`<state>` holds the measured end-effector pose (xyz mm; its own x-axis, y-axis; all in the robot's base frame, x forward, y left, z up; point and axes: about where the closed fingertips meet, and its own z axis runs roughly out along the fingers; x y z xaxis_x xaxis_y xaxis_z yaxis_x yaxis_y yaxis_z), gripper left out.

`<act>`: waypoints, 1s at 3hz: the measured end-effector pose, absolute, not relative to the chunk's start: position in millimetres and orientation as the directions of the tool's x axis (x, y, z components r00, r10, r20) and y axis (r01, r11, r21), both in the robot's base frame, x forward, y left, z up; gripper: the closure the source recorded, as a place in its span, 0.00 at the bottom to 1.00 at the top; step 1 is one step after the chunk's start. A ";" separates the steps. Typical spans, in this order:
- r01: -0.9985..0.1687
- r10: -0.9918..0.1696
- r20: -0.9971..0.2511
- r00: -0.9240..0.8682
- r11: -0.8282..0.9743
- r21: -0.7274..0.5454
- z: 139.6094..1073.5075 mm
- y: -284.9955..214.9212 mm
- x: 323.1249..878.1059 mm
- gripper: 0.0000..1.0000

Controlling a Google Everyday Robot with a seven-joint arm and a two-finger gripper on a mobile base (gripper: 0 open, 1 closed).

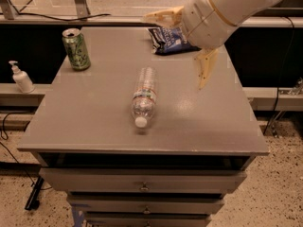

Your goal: Pick water bottle

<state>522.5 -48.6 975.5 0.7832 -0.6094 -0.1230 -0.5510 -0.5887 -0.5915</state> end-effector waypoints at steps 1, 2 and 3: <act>-0.348 -0.447 0.033 0.894 -0.738 -0.579 950.9 -20.6 533.9 0.00; -0.200 -0.310 0.148 0.939 -0.845 -0.496 924.8 -7.2 549.9 0.00; -0.134 -0.233 0.207 0.950 -0.905 -0.405 900.1 -5.7 562.5 0.00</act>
Offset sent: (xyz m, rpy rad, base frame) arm 0.0537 0.0562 -0.0832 -0.3963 -0.2675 0.5110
